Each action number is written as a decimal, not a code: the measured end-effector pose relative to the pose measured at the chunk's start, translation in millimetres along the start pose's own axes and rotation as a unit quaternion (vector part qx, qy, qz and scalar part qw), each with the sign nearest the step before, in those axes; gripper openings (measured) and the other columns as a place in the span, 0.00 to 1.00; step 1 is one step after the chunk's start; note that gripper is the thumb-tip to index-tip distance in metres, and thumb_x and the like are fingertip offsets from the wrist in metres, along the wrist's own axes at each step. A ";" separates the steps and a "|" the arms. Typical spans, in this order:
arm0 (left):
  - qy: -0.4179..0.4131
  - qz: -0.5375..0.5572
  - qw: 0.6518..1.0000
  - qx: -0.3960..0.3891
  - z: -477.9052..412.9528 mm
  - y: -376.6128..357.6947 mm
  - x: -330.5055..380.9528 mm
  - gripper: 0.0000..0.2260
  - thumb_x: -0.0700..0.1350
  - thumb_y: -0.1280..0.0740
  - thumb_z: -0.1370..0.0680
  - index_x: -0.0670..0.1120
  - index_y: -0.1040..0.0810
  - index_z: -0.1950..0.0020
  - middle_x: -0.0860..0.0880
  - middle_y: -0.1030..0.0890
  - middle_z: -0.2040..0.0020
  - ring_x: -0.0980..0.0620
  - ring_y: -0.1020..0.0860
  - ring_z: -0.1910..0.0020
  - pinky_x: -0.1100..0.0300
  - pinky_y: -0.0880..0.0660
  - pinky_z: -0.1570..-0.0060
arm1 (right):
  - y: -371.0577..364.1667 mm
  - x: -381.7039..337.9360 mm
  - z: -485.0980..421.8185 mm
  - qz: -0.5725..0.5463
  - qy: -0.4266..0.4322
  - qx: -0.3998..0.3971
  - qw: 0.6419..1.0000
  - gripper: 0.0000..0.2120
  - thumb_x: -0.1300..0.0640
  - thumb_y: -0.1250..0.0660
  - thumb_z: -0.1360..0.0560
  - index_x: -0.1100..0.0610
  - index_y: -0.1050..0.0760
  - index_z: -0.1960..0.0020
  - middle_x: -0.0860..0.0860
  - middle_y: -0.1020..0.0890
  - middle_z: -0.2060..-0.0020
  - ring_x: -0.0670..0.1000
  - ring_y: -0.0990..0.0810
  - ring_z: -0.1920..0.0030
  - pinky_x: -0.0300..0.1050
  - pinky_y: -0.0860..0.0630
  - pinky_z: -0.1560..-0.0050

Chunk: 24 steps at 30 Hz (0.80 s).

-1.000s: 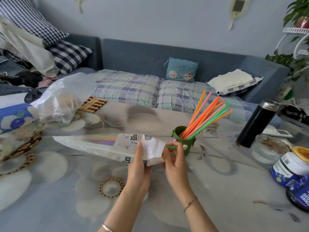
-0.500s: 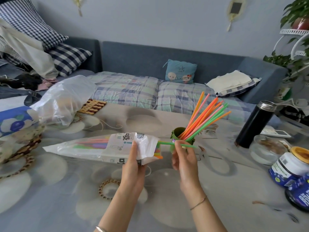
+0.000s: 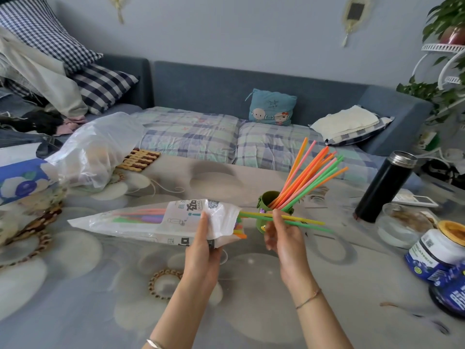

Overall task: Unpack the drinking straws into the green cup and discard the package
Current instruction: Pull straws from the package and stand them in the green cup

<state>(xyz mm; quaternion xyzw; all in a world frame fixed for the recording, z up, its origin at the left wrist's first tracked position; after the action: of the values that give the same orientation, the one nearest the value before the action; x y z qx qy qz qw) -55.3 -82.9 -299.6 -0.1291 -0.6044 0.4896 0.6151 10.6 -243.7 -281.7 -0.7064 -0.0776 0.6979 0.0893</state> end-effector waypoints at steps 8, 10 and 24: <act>0.012 0.065 0.998 0.023 -7.8 12.0 5.6 0.08 0.44 0.38 0.19 0.42 0.26 0.43 0.46 0.13 0.60 0.53 0.15 0.67 0.61 0.21 0.73 | 43.4 -62.8 -21.1 -0.022 0.133 0.112 0.985 0.15 0.54 0.45 0.19 0.55 0.33 0.63 0.48 0.29 0.81 0.42 0.32 0.82 0.33 0.37 0.81; 0.006 0.068 0.997 0.023 -7.2 11.7 9.6 0.05 0.43 0.39 0.18 0.43 0.26 0.47 0.48 0.14 0.67 0.53 0.16 0.71 0.62 0.22 0.75 | 54.9 -85.1 -30.1 -0.004 0.164 0.132 0.978 0.15 0.52 0.45 0.19 0.54 0.34 0.64 0.46 0.31 0.78 0.41 0.34 0.80 0.33 0.37 0.79; 0.014 0.036 0.999 0.039 -12.3 18.2 0.0 0.08 0.45 0.36 0.20 0.45 0.25 0.42 0.48 0.14 0.55 0.54 0.15 0.63 0.61 0.19 0.67 | 17.9 -70.5 -95.8 0.532 0.152 -0.001 0.833 0.19 0.47 0.39 0.23 0.64 0.24 0.59 0.58 0.17 0.65 0.57 0.20 0.65 0.49 0.24 0.62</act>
<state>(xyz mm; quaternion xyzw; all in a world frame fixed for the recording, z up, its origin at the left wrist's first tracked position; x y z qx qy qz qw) -52.7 -68.7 -316.1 -0.1334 -0.5714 0.5324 0.6102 105.1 -279.3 -216.4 -0.7359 0.3240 0.5216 -0.2853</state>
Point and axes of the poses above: each hand's wrist, its own z-axis away from the middle knuckle, its own y-axis out of the back of the hand, x = y × z, the point moved 8 cm from there along -z, towards the middle knuckle
